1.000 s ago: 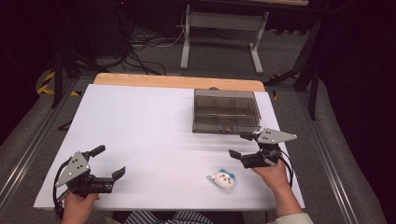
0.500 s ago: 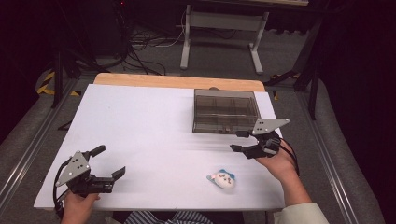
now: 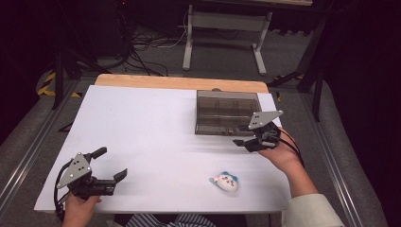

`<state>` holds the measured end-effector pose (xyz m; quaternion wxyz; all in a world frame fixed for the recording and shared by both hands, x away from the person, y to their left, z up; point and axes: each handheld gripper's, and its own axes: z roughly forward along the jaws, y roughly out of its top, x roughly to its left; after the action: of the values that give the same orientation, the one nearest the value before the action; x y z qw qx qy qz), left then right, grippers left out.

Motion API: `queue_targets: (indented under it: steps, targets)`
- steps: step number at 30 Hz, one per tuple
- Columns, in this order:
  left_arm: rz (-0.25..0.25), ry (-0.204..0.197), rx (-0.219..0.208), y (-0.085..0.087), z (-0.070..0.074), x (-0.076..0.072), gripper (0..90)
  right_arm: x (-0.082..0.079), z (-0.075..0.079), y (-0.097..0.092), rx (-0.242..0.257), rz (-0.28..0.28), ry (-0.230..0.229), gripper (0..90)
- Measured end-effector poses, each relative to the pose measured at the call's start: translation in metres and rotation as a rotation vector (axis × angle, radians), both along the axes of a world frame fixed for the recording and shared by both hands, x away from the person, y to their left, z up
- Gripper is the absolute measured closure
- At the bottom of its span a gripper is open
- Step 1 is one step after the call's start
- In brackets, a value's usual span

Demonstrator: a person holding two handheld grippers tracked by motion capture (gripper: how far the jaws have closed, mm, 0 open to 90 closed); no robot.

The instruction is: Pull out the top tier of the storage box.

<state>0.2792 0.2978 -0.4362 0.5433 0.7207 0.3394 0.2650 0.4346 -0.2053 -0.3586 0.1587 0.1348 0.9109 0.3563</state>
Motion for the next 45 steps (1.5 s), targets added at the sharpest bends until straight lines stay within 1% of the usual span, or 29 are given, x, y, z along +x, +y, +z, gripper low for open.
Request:
queue_targets:
  steps: [3,7,8,13,20,25,31,34,35,36,39,41,42,43,44,45]
  targets:
    - [0.0,0.003,-0.005,0.0,0.0,0.0,0.7,0.004,0.002,0.0,0.003,-0.003,-0.007,44.6]
    - [0.0,0.002,-0.002,0.0,0.0,0.0,0.7,0.007,0.003,0.001,-0.006,-0.007,-0.017,44.1]
    - [0.0,0.002,-0.002,0.0,0.0,0.0,0.7,0.01,0.004,0.002,-0.011,-0.01,-0.021,43.8]
    - [0.001,-0.001,-0.001,0.0,0.0,0.0,0.7,0.016,0.004,0.004,-0.021,-0.016,-0.019,43.5]
    - [-0.001,-0.003,0.003,0.0,0.0,0.0,0.7,0.025,-0.001,0.008,-0.051,-0.02,-0.02,43.3]
    - [-0.001,-0.001,-0.002,0.0,0.0,0.0,0.7,0.03,-0.005,0.012,-0.068,-0.014,-0.007,43.5]
    - [-0.001,-0.001,0.0,0.0,0.0,0.0,0.7,0.035,-0.013,0.016,-0.104,-0.004,0.003,44.4]
    - [-0.002,0.0,0.0,0.0,0.0,0.0,0.7,0.038,-0.016,0.017,-0.123,-0.003,-0.005,45.8]
    - [-0.002,0.0,0.0,0.0,0.0,0.0,0.7,0.039,-0.016,0.017,-0.122,-0.006,-0.006,46.4]
    - [-0.001,0.002,-0.004,0.0,0.0,0.0,0.7,0.04,-0.017,0.017,-0.126,-0.004,0.001,47.6]
    - [-0.003,0.001,0.0,0.0,0.0,0.0,0.7,0.042,-0.02,0.019,-0.147,-0.001,-0.001,50.6]
    - [-0.003,0.002,-0.002,0.0,0.0,0.0,0.7,0.042,-0.021,0.02,-0.16,0.002,-0.004,54.7]
    - [-0.003,0.003,-0.003,0.0,0.0,0.0,0.7,0.042,-0.021,0.02,-0.16,0.002,-0.004,54.7]
    - [-0.004,0.002,-0.002,0.0,0.0,0.0,0.7,0.042,-0.022,0.021,-0.167,0.002,-0.005,56.9]
    - [-0.002,0.002,-0.004,0.0,0.0,0.0,0.7,0.042,-0.022,0.021,-0.182,0.002,-0.024,62.4]
    - [-0.002,0.002,-0.004,0.0,0.0,0.0,0.7,0.041,-0.022,0.021,-0.184,0.003,-0.03,62.7]
